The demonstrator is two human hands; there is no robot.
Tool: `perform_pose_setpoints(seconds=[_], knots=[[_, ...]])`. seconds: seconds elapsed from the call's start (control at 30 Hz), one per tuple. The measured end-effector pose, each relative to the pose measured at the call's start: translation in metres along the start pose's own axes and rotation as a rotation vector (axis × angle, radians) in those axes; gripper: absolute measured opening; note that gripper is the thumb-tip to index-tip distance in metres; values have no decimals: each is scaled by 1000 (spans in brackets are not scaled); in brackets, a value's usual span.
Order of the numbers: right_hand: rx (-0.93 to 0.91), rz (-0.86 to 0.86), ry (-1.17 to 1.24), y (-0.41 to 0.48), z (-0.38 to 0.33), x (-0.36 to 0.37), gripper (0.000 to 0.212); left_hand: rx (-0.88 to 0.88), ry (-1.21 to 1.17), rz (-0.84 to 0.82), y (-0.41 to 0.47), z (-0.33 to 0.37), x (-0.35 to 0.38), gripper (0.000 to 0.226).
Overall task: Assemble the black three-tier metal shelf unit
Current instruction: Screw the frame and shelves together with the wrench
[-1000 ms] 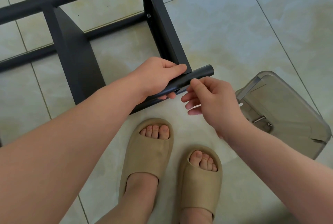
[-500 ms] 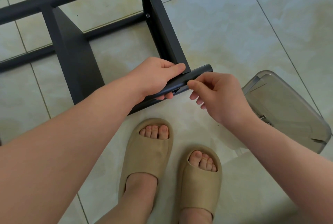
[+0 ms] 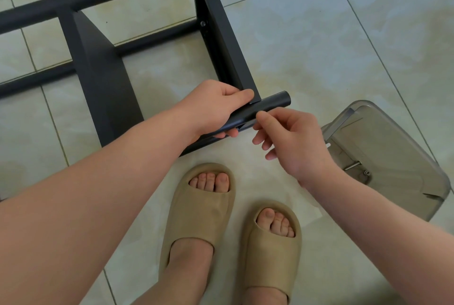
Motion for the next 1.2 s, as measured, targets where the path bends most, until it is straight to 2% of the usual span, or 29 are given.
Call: perform_pose_setpoints(seconds=[0.1, 0.2, 0.37, 0.6, 0.83, 0.93, 1.0, 1.2], knots=[[-151, 40, -176, 5, -11, -7, 29, 7, 2, 8, 0, 1, 0, 34], [-206, 38, -262, 6, -17, -8, 31, 21, -2, 29, 0, 1, -1, 35], [-122, -1, -197, 6, -10, -4, 38, 35, -5, 35, 0, 1, -1, 36], [106, -30, 75, 1, 5, 4, 42, 22, -31, 20, 0, 0, -1, 35], [-313, -6, -399, 7, -22, -7, 36, -16, -66, -15, -1, -2, 2, 35], [-377, -14, -544, 6, -30, -9, 33, -19, -55, -24, 0, -3, 5, 36], [-336, -13, -538, 6, -26, -9, 34, -21, -51, -26, 0, -4, 5, 37], [57, -25, -87, 7, 4, -3, 41, -15, -51, -16, -1, -2, 4, 35]])
Point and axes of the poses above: each hand's wrist, its own y-axis towards the middle knuckle, its own x-axis out of the palm, z = x × y, the point moved 10 cm from there along y, towards the middle knuckle, and after that the axes turned 8 degrees about z, right-handed, at the moved point
